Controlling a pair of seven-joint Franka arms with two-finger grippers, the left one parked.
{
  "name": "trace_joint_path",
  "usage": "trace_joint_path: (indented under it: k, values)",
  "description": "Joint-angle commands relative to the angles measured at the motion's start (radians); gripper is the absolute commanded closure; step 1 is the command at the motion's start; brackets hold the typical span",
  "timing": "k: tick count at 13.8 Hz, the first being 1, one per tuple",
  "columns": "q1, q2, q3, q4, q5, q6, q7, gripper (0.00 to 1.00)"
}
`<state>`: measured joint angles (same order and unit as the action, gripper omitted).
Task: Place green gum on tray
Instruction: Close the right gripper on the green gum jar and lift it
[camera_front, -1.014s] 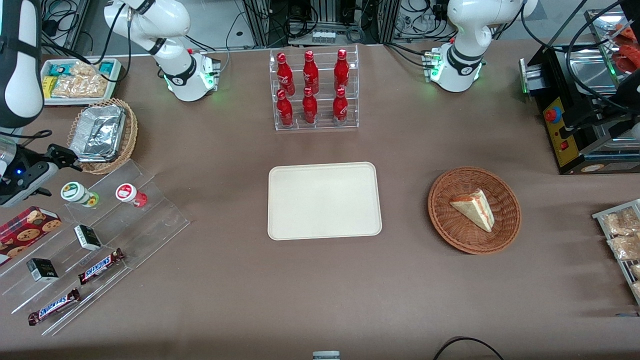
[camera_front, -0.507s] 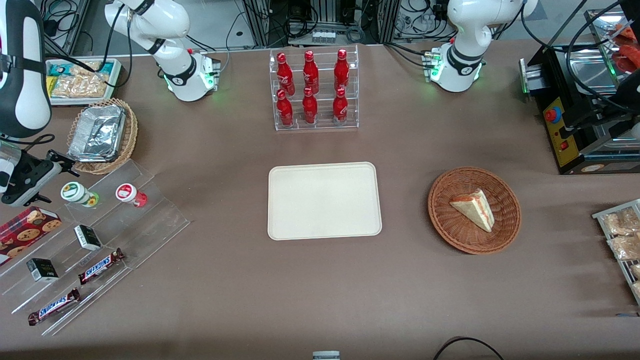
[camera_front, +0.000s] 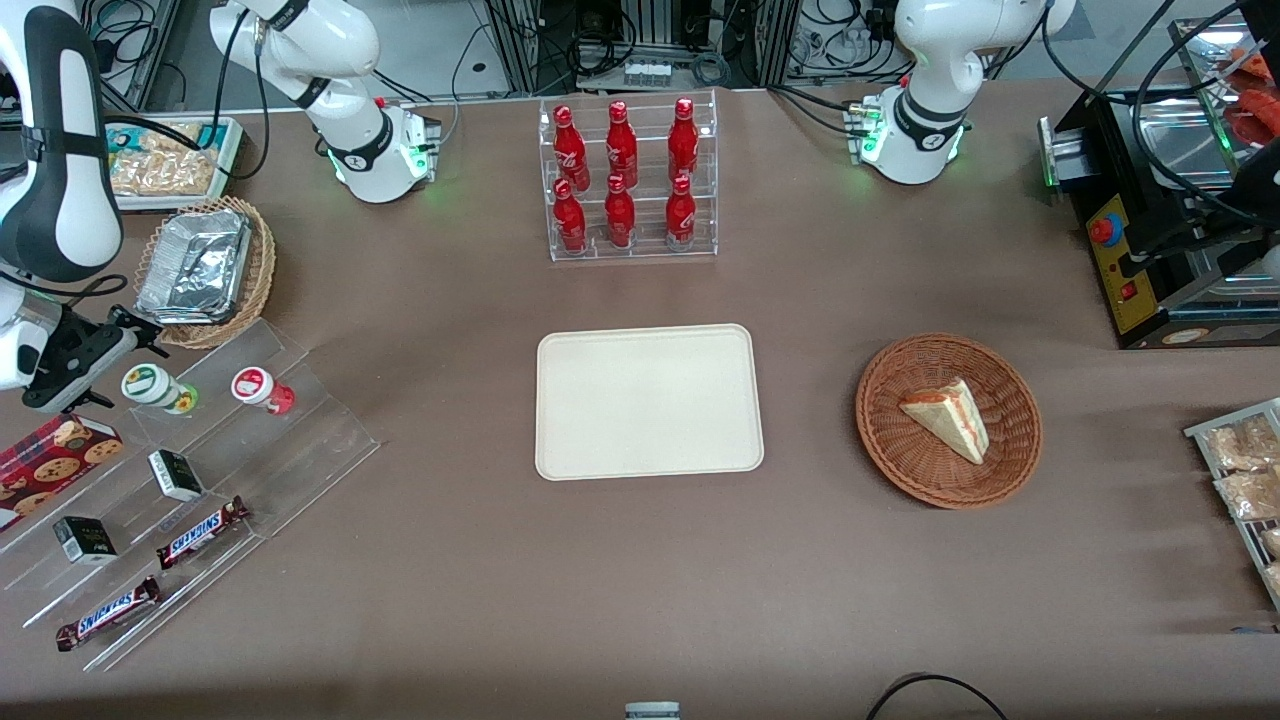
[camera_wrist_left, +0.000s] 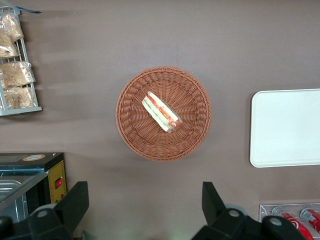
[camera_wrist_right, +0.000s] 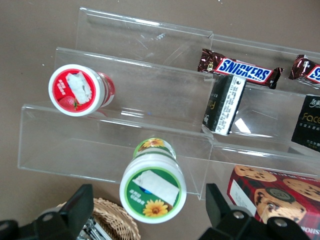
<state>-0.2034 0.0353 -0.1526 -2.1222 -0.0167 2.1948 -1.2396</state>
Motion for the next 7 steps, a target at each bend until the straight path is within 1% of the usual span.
trace_joint_path:
  k: [1, 4, 5, 6, 7]
  values:
    - [-0.011, 0.006, 0.004, -0.033, 0.011, 0.068, -0.020, 0.00]
    - [-0.011, 0.023, 0.004, -0.039, 0.011, 0.098, -0.020, 0.00]
    - [-0.011, 0.028, 0.004, -0.039, 0.012, 0.105, -0.021, 0.01]
    - [-0.011, 0.034, 0.004, -0.039, 0.012, 0.108, -0.021, 0.11]
    - [-0.011, 0.037, 0.004, -0.039, 0.014, 0.109, -0.036, 0.34]
